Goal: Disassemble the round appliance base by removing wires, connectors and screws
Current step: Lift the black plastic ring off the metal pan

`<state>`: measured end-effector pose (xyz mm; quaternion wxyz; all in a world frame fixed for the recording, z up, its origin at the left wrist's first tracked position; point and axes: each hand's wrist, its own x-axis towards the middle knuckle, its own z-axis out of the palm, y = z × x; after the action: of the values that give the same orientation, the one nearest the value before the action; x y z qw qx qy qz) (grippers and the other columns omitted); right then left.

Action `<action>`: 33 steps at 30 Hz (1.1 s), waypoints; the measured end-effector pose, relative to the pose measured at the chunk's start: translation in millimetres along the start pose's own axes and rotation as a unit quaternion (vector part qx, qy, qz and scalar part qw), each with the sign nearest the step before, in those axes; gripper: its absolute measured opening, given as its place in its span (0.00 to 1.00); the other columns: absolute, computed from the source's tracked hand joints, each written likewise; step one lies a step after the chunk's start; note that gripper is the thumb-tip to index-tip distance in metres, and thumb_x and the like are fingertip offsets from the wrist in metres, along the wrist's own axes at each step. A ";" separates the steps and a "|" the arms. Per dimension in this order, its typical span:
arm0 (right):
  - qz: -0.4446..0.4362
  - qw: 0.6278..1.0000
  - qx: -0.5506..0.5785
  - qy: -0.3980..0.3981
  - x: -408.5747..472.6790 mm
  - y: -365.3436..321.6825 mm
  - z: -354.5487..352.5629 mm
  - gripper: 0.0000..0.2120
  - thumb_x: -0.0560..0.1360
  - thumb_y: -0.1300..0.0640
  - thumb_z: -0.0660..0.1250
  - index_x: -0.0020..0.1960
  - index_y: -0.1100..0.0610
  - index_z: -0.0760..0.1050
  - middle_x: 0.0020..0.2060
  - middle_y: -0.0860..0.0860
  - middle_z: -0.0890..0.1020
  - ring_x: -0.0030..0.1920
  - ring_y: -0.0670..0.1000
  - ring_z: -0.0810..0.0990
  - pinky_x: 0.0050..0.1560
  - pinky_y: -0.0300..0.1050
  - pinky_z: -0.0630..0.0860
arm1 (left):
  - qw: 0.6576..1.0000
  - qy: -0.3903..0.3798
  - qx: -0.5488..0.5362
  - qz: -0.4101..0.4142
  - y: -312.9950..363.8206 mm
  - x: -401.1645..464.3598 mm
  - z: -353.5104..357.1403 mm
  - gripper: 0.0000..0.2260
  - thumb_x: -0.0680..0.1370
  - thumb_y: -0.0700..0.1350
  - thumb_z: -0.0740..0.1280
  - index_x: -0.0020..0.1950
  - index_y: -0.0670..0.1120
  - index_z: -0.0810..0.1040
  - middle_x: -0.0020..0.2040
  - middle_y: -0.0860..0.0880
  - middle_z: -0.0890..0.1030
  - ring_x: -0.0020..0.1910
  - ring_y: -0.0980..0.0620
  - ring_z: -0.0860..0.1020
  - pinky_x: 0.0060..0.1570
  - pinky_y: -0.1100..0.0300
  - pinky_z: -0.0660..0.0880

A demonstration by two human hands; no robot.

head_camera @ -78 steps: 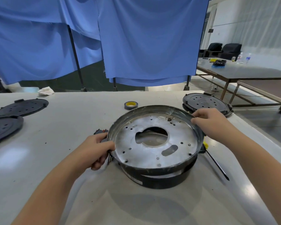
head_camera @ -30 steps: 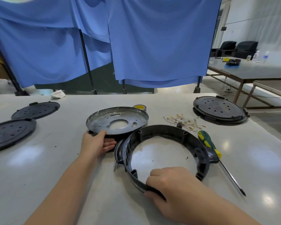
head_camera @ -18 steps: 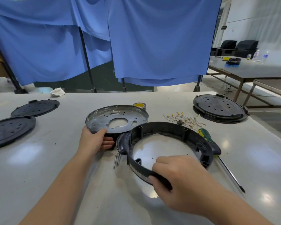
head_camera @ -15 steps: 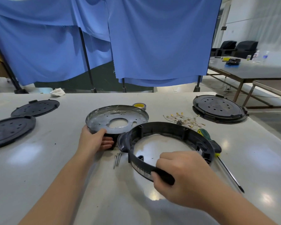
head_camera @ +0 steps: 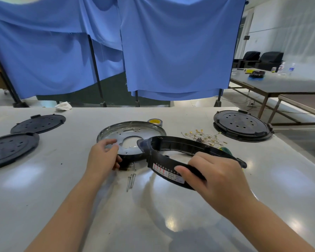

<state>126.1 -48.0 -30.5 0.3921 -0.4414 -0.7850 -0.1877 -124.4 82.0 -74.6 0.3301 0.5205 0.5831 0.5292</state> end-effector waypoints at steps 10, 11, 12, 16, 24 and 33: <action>0.148 0.979 0.135 0.034 27.3 11.6 -19.4 0.20 0.73 0.42 0.62 0.31 0.56 0.75 0.24 0.46 0.75 0.26 0.49 0.72 0.26 0.43 0.68 | 0.981 -0.167 0.001 0.103 11.6 -27.8 28.9 0.18 0.74 0.39 0.71 0.61 0.54 0.77 0.52 0.54 0.81 0.49 0.58 0.81 0.45 0.58 0.80; 0.169 0.970 0.171 0.040 30.1 13.0 -22.4 0.20 0.72 0.42 0.63 0.31 0.56 0.76 0.23 0.48 0.75 0.27 0.49 0.73 0.27 0.41 0.68 | 0.979 -0.171 0.000 0.109 12.2 -29.7 29.8 0.18 0.74 0.41 0.72 0.61 0.55 0.77 0.54 0.56 0.81 0.51 0.58 0.81 0.46 0.57 0.80; 0.188 0.959 0.205 0.050 32.6 15.0 -25.0 0.20 0.72 0.42 0.64 0.31 0.56 0.76 0.24 0.50 0.76 0.27 0.49 0.73 0.27 0.39 0.68 | 0.978 -0.174 -0.009 0.114 13.1 -31.7 30.4 0.18 0.74 0.42 0.73 0.60 0.56 0.77 0.54 0.56 0.82 0.52 0.58 0.81 0.46 0.57 0.80; 0.252 0.912 0.309 0.099 44.7 20.6 -32.6 0.23 0.72 0.44 0.69 0.29 0.62 0.73 0.20 0.50 0.69 0.23 0.42 0.67 0.25 0.31 0.65 | 0.979 -0.141 -0.061 0.134 22.2 -38.3 31.7 0.12 0.74 0.43 0.72 0.51 0.60 0.81 0.47 0.58 0.85 0.44 0.57 0.83 0.36 0.64 0.79; 0.363 0.840 0.390 0.107 52.7 39.6 -42.5 0.24 0.66 0.39 0.68 0.39 0.61 0.80 0.27 0.56 0.79 0.27 0.51 0.74 0.26 0.36 0.71 | 0.983 -0.100 -0.082 0.133 30.7 -40.0 29.0 0.08 0.73 0.46 0.73 0.43 0.61 0.83 0.42 0.55 0.85 0.36 0.58 0.82 0.30 0.67 0.76; 0.414 0.824 0.382 0.069 63.5 54.1 -45.0 0.19 0.71 0.40 0.68 0.35 0.56 0.83 0.28 0.52 0.82 0.34 0.55 0.77 0.43 0.50 0.75 | 0.980 -0.119 -0.079 0.141 32.2 -44.5 29.6 0.16 0.72 0.37 0.73 0.48 0.59 0.83 0.42 0.57 0.85 0.34 0.59 0.82 0.34 0.70 0.76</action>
<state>172.7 -12.9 44.3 0.6237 -0.5254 -0.5083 0.2768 -77.7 44.3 -57.6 0.3594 0.6289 0.4172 0.5490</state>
